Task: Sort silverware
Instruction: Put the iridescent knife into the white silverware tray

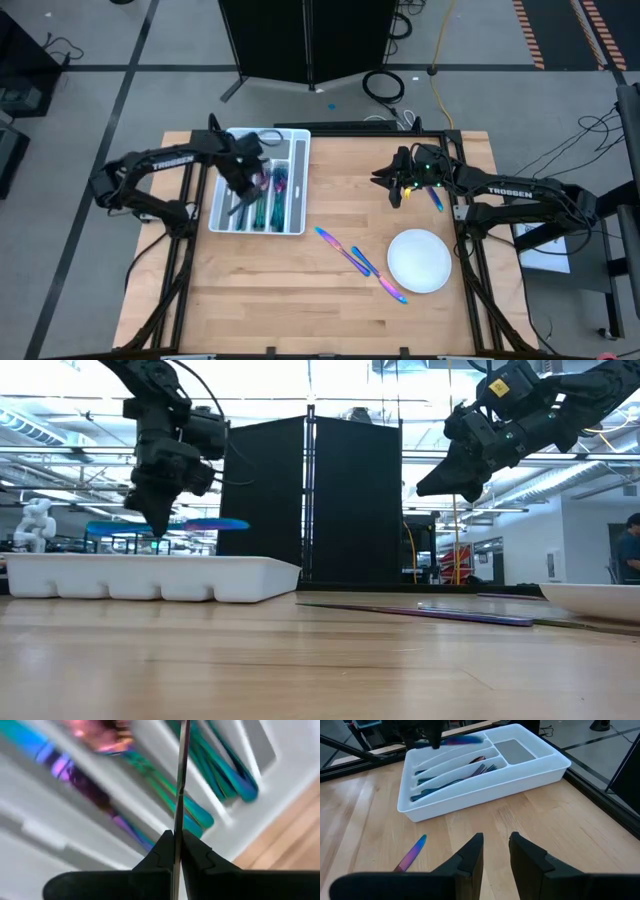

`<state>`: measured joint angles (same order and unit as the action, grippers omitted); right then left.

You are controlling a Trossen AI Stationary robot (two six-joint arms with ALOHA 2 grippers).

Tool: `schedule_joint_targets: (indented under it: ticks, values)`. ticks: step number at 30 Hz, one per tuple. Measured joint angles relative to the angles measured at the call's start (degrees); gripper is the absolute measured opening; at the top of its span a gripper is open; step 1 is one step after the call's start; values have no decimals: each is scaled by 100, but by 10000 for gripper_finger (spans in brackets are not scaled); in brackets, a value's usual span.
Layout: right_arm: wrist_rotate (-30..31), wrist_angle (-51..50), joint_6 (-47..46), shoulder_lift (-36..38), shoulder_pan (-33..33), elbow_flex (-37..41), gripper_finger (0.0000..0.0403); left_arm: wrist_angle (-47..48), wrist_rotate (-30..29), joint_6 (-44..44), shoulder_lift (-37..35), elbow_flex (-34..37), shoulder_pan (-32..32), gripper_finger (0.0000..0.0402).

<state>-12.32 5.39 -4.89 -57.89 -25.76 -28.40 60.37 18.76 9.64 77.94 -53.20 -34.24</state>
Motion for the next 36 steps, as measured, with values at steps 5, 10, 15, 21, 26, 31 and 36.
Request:
schedule_joint_targets:
  ticks: [5,10,15,21,26,31,36]
  values:
    - [0,-12,-24,0,0,0,80,16,-17,1009,-132,292,-192,11]
    - [0,-83,-28,0,-1,0,80,-113,-151,1851,-133,633,-190,17]
    - [2,-305,-26,0,0,0,80,-592,-495,2448,-389,713,-190,19]
    - [0,-421,-11,0,-1,0,80,-579,-1045,3385,-750,830,-190,20]
    - [0,-348,15,0,0,0,80,-585,-1106,3838,-805,964,-136,21]
    - [2,-348,22,0,0,0,80,-683,-1175,4083,-805,1232,-60,21]
    - [1,-344,84,0,0,0,80,-1067,-1105,4221,-795,1456,-11,22]
